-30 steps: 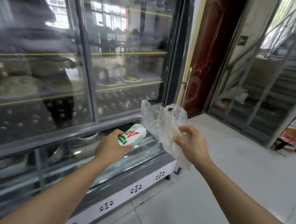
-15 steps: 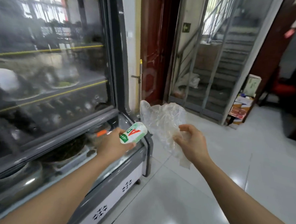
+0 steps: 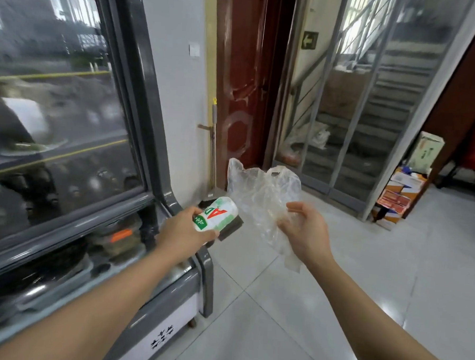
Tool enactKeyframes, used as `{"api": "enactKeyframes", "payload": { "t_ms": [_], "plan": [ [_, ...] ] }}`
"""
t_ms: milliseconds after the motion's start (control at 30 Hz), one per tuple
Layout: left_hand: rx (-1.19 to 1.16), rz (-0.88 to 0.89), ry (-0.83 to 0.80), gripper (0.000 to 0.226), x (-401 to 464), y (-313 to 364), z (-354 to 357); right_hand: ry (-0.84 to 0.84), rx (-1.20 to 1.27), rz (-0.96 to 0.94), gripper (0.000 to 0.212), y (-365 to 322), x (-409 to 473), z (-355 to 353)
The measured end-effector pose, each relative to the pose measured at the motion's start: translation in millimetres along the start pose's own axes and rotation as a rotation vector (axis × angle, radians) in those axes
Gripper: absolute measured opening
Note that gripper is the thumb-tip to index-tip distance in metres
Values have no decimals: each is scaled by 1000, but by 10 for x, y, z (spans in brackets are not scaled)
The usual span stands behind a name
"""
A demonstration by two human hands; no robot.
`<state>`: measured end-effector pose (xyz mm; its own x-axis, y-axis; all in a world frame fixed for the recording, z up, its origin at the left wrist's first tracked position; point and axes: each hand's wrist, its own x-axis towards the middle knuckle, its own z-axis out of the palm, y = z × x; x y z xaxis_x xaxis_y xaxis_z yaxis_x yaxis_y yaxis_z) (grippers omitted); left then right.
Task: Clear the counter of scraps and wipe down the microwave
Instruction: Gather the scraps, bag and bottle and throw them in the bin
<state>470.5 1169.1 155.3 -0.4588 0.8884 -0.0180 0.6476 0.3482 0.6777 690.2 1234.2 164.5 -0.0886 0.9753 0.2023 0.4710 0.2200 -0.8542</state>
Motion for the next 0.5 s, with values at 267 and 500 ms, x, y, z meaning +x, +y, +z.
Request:
{"api": "enactKeyframes", "payload": {
  "t_ms": [267, 500],
  "plan": [
    [-20, -20, 13, 54, 1220, 164, 418, -32, -16, 11, 37, 355, 1187, 264],
    [-9, -38, -10, 58, 2425, 241, 694, -63, -59, 24, 38, 560, 2327, 644]
  ]
}}
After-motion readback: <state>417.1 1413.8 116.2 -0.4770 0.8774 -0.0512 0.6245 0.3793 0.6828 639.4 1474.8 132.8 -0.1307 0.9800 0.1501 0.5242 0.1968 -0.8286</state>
